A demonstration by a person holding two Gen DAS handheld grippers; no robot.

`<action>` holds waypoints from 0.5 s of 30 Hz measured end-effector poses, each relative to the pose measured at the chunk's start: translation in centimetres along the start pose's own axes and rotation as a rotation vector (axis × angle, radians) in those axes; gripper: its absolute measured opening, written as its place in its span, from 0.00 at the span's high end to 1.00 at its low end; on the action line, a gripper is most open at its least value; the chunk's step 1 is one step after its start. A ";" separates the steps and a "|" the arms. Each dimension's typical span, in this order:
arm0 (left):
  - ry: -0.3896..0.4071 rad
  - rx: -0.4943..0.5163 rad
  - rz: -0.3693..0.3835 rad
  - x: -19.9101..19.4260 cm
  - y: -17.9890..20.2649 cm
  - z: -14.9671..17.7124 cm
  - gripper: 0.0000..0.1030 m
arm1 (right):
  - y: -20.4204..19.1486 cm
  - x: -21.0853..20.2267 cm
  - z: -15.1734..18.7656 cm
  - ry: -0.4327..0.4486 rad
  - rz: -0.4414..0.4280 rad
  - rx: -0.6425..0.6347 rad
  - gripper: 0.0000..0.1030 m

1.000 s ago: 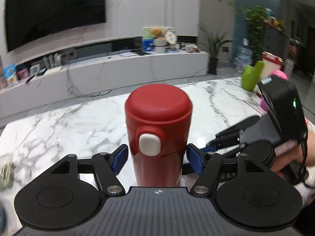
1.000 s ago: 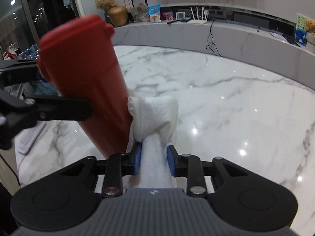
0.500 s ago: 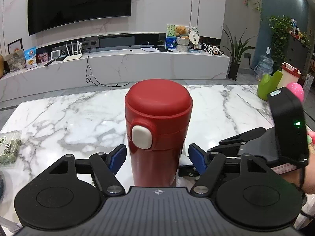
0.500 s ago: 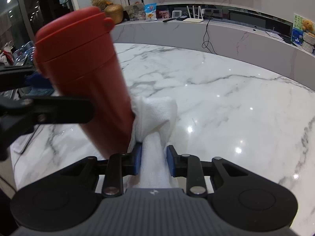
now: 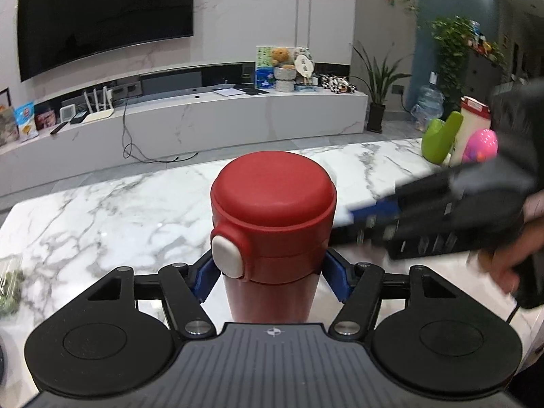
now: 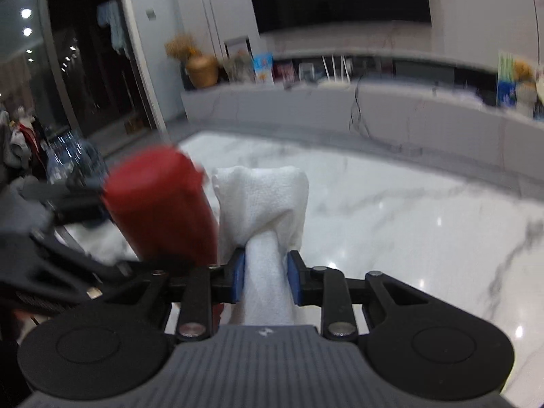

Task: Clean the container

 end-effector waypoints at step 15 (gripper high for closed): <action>-0.004 0.005 0.006 0.0 0.0 0.1 0.39 | -1.6 0.0 2.2 -0.078 0.016 -0.148 0.72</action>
Point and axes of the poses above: each gripper's, at about its wrist camera, not at the fingertips, and x roughly the way its jaws point, y to its right, z to its underside, the point moved 10 cm from there along x, roughly the way its jaws point, and after that the axes turned 2 degrees about -y, right-handed, at the moved point
